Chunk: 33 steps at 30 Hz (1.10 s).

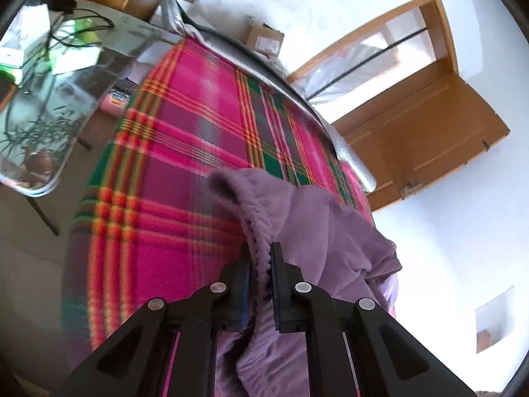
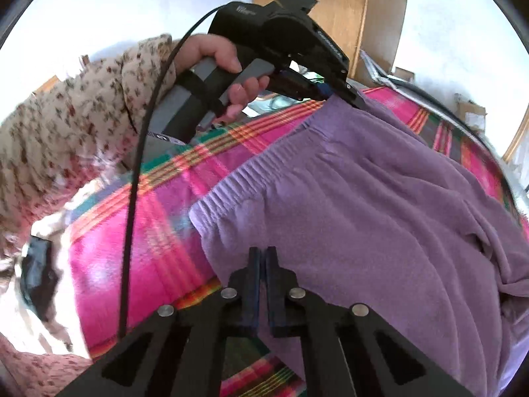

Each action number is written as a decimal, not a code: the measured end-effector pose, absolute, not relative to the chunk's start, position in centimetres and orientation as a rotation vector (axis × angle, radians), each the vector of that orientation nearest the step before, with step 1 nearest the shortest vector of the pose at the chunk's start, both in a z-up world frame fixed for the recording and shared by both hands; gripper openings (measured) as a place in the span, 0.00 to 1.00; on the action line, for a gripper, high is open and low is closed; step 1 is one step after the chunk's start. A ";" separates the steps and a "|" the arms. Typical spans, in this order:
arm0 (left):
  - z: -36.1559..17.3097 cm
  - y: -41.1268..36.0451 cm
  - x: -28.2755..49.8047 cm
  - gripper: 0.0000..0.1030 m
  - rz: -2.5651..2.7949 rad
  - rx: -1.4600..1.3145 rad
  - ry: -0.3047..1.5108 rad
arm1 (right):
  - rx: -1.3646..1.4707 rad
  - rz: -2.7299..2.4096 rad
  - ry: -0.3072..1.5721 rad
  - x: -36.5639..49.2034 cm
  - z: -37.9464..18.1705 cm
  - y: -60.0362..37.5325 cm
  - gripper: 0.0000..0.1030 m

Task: Fold clothes

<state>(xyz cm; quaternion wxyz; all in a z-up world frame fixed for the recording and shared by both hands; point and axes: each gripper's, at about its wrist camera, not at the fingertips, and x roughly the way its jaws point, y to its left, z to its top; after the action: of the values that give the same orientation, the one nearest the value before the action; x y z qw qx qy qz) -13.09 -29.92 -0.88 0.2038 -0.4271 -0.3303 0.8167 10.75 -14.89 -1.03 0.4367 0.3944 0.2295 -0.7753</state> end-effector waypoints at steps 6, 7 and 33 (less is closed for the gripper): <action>-1.8 -31.7 -11.4 0.10 2.312 -1.208 -0.992 | 0.982 -1.890 0.550 12.2 -1.1 -14.3 0.03; -2.0 -31.9 -11.2 0.10 2.316 -1.212 -1.000 | 0.994 -1.885 0.539 12.6 -1.4 -15.2 0.03; -1.9 -33.6 -7.8 0.16 2.430 -1.215 -1.025 | 1.038 -1.894 0.354 11.3 -0.2 -14.3 0.23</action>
<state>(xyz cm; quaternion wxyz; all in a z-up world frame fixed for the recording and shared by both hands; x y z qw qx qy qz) -7.76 -33.60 -1.90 0.1186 -0.4155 -0.3505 0.8309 11.28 -14.29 -0.23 0.4588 0.4213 0.1436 -0.7690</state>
